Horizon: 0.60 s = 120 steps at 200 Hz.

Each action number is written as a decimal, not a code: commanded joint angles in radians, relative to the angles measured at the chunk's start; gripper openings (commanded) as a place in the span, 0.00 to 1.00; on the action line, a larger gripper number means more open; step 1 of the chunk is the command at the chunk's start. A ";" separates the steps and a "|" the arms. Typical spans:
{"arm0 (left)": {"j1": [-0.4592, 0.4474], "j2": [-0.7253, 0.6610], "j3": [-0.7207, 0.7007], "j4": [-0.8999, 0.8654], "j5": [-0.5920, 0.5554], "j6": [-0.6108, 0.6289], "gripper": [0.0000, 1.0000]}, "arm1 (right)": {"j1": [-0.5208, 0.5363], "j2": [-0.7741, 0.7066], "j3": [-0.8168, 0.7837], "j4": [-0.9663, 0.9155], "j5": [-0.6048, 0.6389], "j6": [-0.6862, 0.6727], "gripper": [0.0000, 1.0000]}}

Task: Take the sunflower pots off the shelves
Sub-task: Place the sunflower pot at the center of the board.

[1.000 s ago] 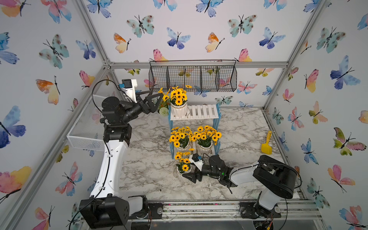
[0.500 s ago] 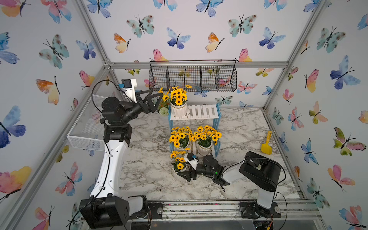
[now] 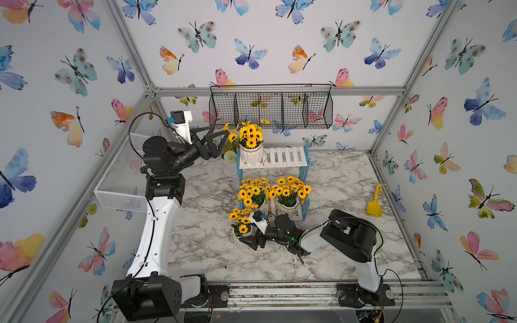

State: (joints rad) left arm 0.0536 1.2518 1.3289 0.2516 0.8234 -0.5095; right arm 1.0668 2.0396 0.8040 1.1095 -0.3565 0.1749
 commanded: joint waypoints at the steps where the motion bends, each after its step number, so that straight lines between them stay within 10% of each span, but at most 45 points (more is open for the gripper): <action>1: 0.010 -0.022 -0.011 0.035 -0.004 0.002 0.98 | 0.007 0.024 0.022 0.005 -0.016 -0.003 0.02; 120: 0.011 -0.025 -0.059 0.086 -0.007 -0.013 0.98 | 0.012 0.011 -0.003 -0.180 -0.014 -0.098 0.10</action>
State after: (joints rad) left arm 0.0589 1.2461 1.2686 0.2916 0.8211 -0.5171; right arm 1.0733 2.0361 0.8139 1.0622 -0.3637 0.0830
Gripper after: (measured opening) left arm 0.984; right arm 0.855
